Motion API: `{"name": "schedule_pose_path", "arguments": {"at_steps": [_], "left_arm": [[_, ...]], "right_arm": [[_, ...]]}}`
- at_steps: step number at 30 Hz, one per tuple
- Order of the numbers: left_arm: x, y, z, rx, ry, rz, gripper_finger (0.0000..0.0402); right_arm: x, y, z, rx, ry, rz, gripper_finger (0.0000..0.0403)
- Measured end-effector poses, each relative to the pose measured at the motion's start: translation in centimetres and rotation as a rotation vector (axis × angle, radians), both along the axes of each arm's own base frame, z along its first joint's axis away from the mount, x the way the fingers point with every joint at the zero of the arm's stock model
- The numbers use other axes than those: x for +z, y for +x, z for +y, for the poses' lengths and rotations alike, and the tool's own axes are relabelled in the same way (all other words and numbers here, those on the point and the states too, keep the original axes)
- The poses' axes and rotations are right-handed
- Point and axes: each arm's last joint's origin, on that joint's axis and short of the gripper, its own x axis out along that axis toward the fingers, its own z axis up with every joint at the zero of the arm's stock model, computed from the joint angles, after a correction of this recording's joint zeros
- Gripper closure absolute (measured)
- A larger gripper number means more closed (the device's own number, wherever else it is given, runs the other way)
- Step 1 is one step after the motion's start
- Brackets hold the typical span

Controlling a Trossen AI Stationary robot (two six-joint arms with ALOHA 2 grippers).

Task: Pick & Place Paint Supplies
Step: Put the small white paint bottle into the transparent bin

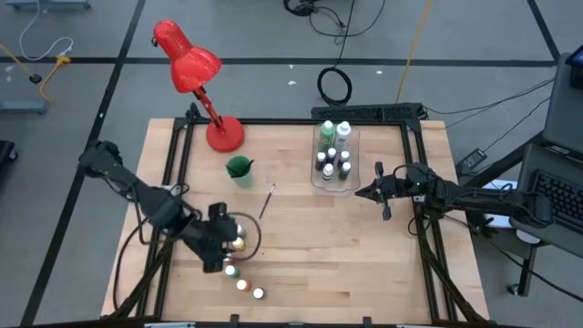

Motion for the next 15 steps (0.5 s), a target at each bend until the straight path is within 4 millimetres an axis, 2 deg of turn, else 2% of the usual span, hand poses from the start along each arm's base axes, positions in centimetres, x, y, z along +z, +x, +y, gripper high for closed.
{"name": "schedule_pose_path", "arguments": {"at_steps": [4, 15], "left_arm": [[-1.9, -0.8, 0.4, 0.014, 0.059, 0.082, 0.0174], [-4.3, -1.0, 2.1, 0.117, 0.069, 0.172, 0.0174]], "right_arm": [[0.0, 0.0, 0.0, 0.0, -0.008, 0.0, 0.0399], [-0.1, 0.0, 0.0, 0.001, -0.007, 0.011, 0.0399]]}}
